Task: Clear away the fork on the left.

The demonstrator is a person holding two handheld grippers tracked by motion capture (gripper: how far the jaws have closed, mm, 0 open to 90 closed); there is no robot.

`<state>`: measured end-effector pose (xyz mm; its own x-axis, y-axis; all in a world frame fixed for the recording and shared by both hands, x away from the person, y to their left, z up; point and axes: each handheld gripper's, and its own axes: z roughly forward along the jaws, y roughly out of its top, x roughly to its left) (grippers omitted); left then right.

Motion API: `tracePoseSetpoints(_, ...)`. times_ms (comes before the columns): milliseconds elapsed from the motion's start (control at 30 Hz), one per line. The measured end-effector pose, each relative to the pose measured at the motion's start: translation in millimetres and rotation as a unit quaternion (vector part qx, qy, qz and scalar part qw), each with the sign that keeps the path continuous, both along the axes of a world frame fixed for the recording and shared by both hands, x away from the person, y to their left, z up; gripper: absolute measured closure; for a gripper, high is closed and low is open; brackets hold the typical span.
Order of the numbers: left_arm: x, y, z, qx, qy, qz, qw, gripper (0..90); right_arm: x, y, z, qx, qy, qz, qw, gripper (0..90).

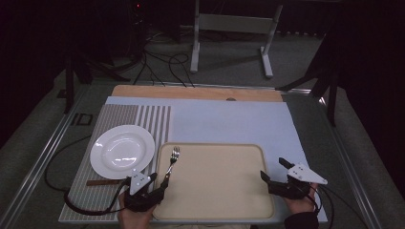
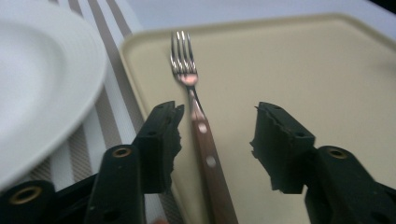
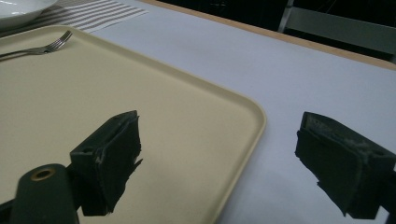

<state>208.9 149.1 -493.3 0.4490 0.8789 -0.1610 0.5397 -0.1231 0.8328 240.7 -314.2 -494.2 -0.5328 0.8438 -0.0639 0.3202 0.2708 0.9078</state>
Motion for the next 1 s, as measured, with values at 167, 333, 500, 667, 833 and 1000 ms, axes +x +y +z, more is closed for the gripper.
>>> tracePoseSetpoints(167,4.9,16.2,17.9,-0.022,-0.03,0.01,0.9993,47.5,-0.3,-0.5,0.3,0.001,-0.001,-0.001,1.0,13.6)
tracePoseSetpoints(333,17.0,36.6,39.9,-0.014,-0.061,-0.005,0.998,43.8,-0.3,-0.3,0.4,0.002,-0.001,-0.001,1.0,13.6)
tracePoseSetpoints(500,30.2,53.4,47.6,-0.017,-0.063,-0.039,0.9971,39.8,-0.5,-0.7,0.6,0.004,-0.001,-0.002,1.0,13.6)
tracePoseSetpoints(667,38.8,71.4,46.1,0.012,-0.08,-0.056,0.9951,28.5,-0.6,-2.3,0.7,0.007,-0.002,-0.002,1.0,13.4)
tracePoseSetpoints(833,46.6,98.3,38.7,0.009,-0.093,-0.041,0.9948,17.6,-0.4,-1.5,0.3,0.007,0.0,-0.002,1.0,13.3)
tracePoseSetpoints(1000,50.2,119.6,30.9,0.022,-0.104,-0.035,0.9937,14.4,-0.2,-1.8,0.2,0.008,-0.001,-0.002,1.0,13.0)
